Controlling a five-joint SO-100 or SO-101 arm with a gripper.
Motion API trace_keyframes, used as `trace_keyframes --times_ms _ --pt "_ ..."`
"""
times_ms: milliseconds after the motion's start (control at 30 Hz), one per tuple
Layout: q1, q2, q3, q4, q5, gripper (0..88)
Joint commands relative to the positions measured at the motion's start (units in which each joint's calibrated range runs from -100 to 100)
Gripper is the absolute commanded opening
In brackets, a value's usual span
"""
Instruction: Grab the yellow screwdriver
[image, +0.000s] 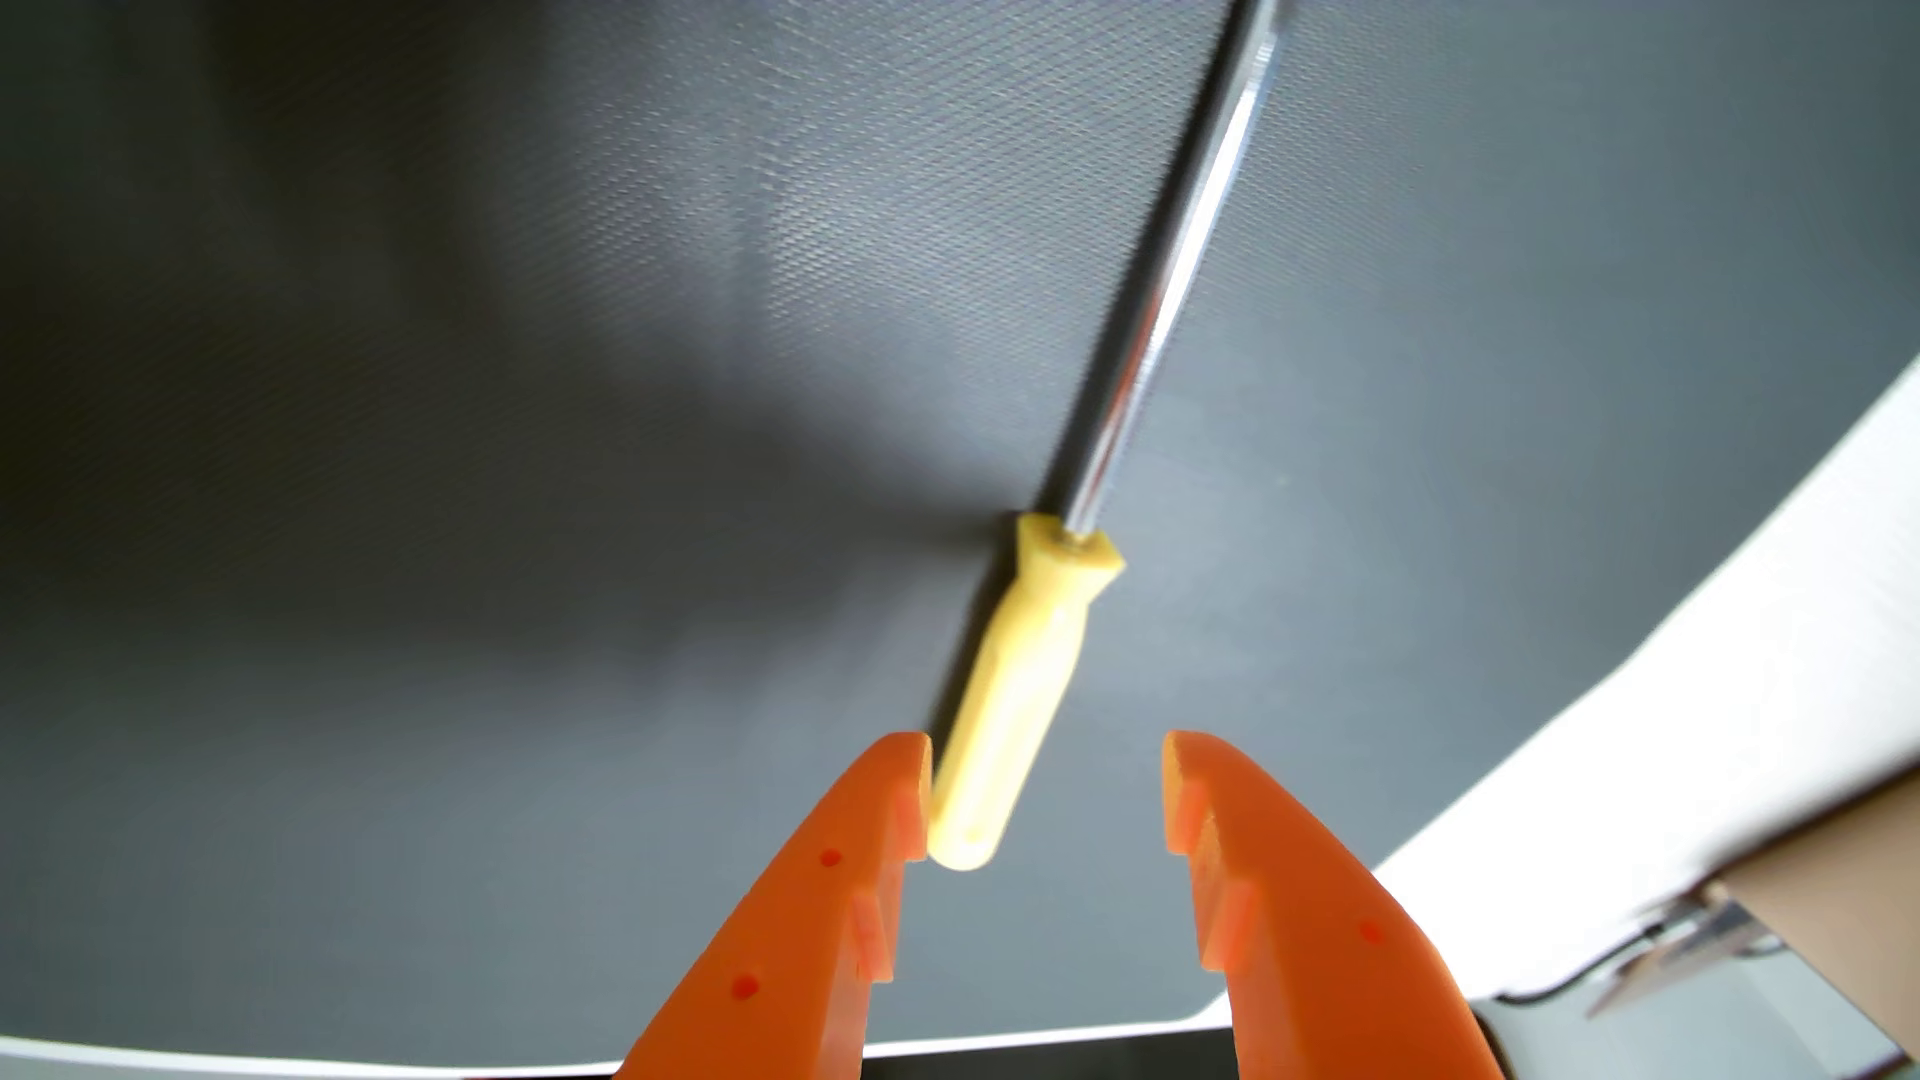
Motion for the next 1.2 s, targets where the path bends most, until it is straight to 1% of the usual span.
trace_keyframes --times_ms 0,167,367,467,667,767,933,1167 --pt "0.2 4.5 -6.8 2.7 0.2 13.8" --pt "0.2 9.0 -10.5 2.6 0.2 14.4" --pt "0.3 9.2 -10.3 2.8 0.2 14.5" --pt "0.4 9.6 -10.3 2.6 1.7 14.6" --pt "2.0 9.9 -9.8 1.9 3.8 23.0" --pt "2.5 9.9 -9.1 0.4 4.4 24.5" --pt "3.4 10.0 -7.9 -0.3 3.8 24.4" --pt "4.4 10.0 -5.2 -0.4 0.7 24.4"
